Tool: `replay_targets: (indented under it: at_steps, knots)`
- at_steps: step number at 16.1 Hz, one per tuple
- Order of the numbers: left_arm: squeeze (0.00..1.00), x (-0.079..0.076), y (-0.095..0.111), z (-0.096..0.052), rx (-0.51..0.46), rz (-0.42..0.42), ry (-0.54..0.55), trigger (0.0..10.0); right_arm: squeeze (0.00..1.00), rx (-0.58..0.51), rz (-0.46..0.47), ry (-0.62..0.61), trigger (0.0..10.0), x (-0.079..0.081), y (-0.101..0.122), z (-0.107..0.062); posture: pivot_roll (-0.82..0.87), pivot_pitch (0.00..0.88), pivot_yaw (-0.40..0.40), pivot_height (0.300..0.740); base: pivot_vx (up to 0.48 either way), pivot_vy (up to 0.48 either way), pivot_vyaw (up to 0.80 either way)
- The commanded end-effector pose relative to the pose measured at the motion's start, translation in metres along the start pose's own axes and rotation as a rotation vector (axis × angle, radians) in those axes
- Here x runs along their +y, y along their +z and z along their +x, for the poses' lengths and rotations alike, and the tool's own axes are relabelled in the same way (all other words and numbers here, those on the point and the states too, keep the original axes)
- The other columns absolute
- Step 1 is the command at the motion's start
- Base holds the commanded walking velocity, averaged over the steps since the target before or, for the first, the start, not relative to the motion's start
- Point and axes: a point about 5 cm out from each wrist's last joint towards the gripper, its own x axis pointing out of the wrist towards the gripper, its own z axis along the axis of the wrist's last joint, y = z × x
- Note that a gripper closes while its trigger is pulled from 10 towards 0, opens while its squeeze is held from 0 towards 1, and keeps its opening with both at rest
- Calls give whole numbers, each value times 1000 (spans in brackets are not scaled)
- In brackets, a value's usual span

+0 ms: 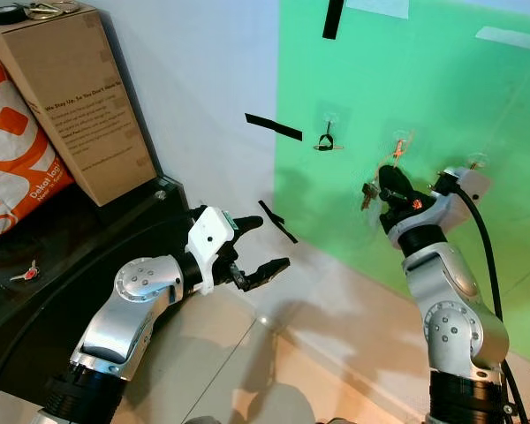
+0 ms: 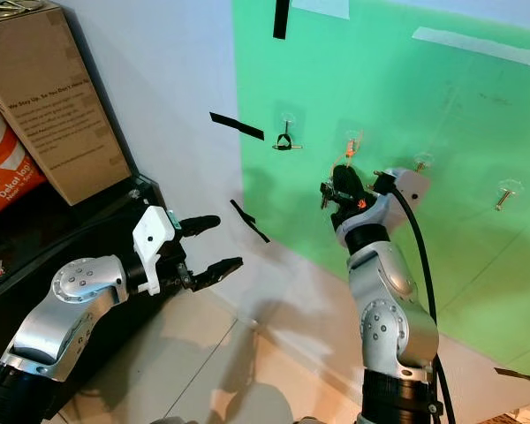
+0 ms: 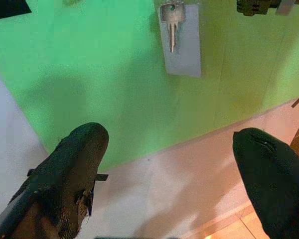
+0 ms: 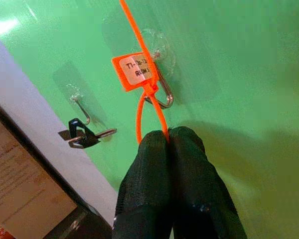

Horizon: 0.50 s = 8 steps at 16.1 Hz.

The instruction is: Hang keys on a hook

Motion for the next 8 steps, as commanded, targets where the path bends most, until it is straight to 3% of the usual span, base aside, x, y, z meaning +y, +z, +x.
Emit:
replay_targets:
  at_steps: [1,8]
  knots:
    - [251,2,6,1,-9,26,-9,10000,0,4,22,-16,10000,0,1,4,-1,0,46,740,0,0,0]
    - [251,1,21,4,-84,5,-27,10000,0,45,19,-73,10000,-10,-5,4,-1,0,44,740,0,0,0]
